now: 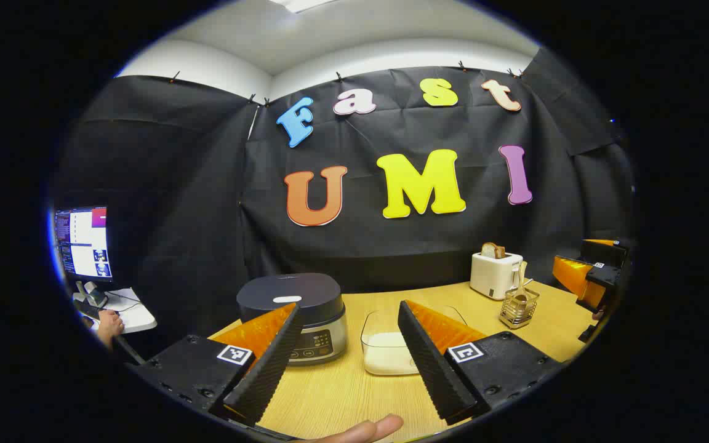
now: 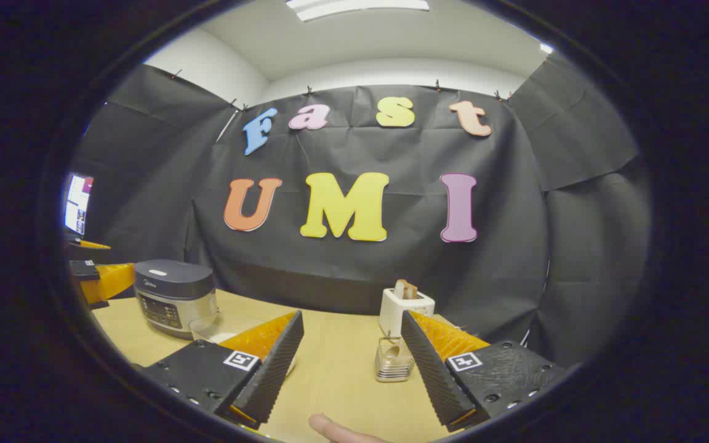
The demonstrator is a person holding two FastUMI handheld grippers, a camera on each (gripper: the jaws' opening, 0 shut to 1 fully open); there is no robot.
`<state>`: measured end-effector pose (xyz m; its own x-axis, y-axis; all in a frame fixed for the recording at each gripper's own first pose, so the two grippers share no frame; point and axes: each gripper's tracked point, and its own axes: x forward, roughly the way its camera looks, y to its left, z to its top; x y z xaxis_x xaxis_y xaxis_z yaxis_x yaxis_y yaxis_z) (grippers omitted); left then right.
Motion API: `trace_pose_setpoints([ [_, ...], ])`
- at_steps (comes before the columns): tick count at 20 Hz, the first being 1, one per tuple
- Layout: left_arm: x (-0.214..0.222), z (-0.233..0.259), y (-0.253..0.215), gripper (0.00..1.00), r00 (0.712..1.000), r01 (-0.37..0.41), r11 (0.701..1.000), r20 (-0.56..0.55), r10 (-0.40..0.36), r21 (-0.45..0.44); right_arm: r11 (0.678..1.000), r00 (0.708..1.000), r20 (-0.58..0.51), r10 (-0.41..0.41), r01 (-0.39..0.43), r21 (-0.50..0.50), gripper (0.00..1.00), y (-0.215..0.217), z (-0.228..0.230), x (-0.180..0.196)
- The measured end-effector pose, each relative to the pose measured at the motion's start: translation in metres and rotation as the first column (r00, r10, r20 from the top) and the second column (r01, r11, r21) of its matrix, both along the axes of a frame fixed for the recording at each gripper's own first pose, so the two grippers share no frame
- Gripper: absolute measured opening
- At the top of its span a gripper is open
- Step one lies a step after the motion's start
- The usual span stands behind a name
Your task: Close the left gripper, press the button to open the rice cooker; take a wooden spoon from the chopstick holder with the right hand, scoop a spoonful of rice and pour it into the rice cooker, then put the wooden spoon back into the chopstick holder.
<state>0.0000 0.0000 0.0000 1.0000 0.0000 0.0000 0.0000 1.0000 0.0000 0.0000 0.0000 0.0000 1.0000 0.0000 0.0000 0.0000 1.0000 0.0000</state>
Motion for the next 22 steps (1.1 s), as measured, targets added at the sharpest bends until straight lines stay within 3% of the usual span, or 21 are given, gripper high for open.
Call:
trace_pose_setpoints([
  [4,0.000,-0.001,0.006,0.99,1.000,-0.018,1.000,-0.008,0.018,0.007,1.000,1.000,0.003,0.024,-0.024,-0.014,0.95,0.019,0.006,-0.005],
  [18,0.004,0.000,0.012,0.99,0.999,-0.037,0.998,-0.013,0.036,-0.046,0.999,1.000,-0.009,0.030,-0.030,-0.020,0.95,0.006,0.000,-0.008],
  [22,0.005,0.003,0.018,0.94,0.999,-0.043,0.998,-0.012,0.042,-0.047,0.999,0.999,-0.011,0.041,-0.041,-0.001,0.97,0.001,-0.006,-0.003],
])
